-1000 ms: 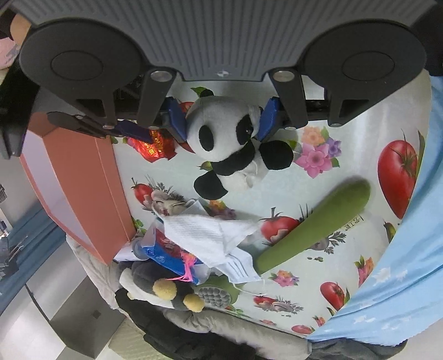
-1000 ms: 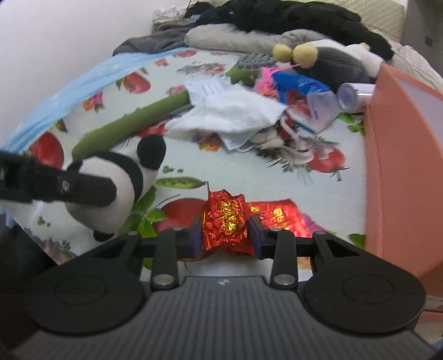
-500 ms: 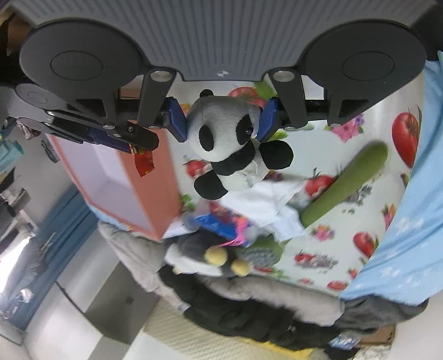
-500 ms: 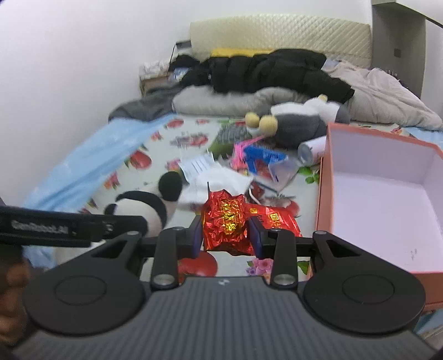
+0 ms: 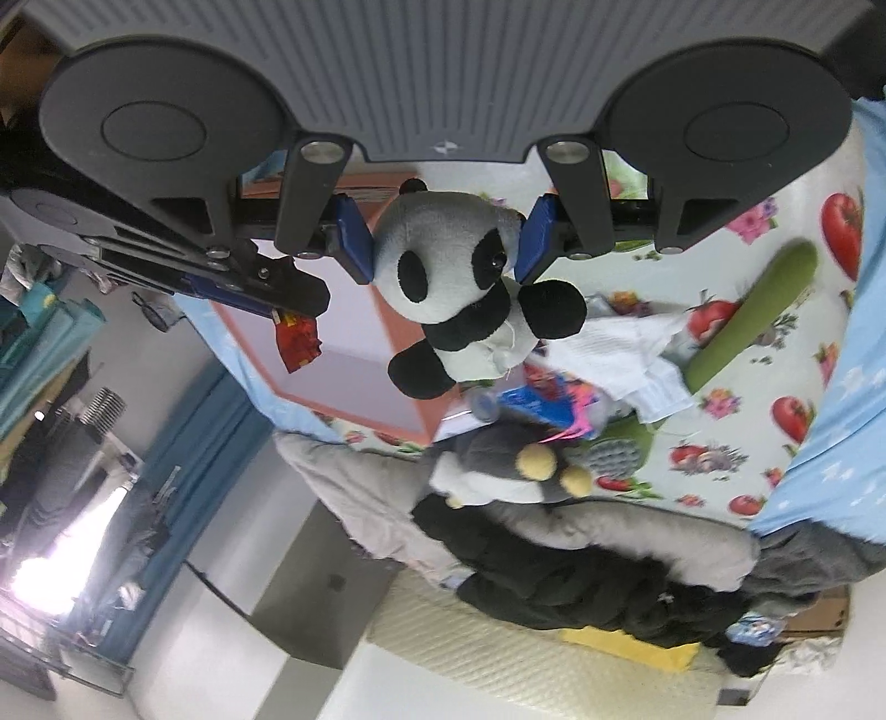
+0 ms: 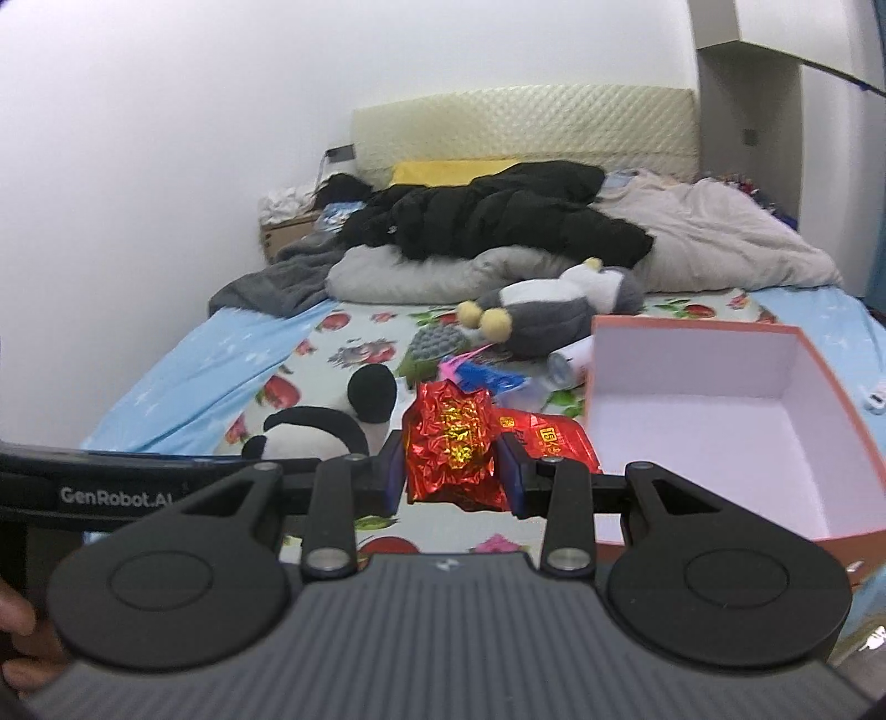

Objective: Organize soft objects
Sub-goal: 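Carry both items over the pink box and open both grippers to drop them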

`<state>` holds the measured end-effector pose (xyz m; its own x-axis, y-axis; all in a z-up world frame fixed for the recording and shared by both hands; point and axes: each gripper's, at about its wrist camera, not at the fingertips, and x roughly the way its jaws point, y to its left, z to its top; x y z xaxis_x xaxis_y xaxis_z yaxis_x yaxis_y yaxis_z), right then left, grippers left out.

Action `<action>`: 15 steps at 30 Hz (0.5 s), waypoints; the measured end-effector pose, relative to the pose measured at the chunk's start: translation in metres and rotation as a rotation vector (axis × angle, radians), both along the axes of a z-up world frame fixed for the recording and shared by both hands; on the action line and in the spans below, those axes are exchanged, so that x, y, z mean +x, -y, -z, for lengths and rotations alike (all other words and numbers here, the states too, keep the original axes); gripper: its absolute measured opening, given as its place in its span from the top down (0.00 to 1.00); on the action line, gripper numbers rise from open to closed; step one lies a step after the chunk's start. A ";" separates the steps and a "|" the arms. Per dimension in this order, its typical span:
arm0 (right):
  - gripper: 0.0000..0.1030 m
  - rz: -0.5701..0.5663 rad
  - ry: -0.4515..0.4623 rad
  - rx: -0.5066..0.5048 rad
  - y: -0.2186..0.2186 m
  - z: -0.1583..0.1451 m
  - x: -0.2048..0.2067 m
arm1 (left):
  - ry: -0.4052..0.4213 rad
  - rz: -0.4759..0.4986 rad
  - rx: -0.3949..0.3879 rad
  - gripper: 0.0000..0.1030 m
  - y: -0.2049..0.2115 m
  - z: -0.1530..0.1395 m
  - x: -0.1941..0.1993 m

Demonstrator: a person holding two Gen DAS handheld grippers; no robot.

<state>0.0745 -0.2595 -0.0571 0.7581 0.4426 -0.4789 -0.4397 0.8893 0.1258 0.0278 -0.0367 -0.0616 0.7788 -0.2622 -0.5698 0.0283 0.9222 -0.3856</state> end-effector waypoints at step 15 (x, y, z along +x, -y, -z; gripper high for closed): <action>0.62 0.191 -0.005 -0.009 0.071 -0.003 -0.013 | 0.022 0.196 -0.018 0.40 0.071 -0.013 0.025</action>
<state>0.0615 -0.3308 -0.0541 0.8255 0.2863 -0.4864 -0.2621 0.9577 0.1188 0.0532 -0.1072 -0.0491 0.7238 -0.4204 -0.5472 0.2155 0.8910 -0.3995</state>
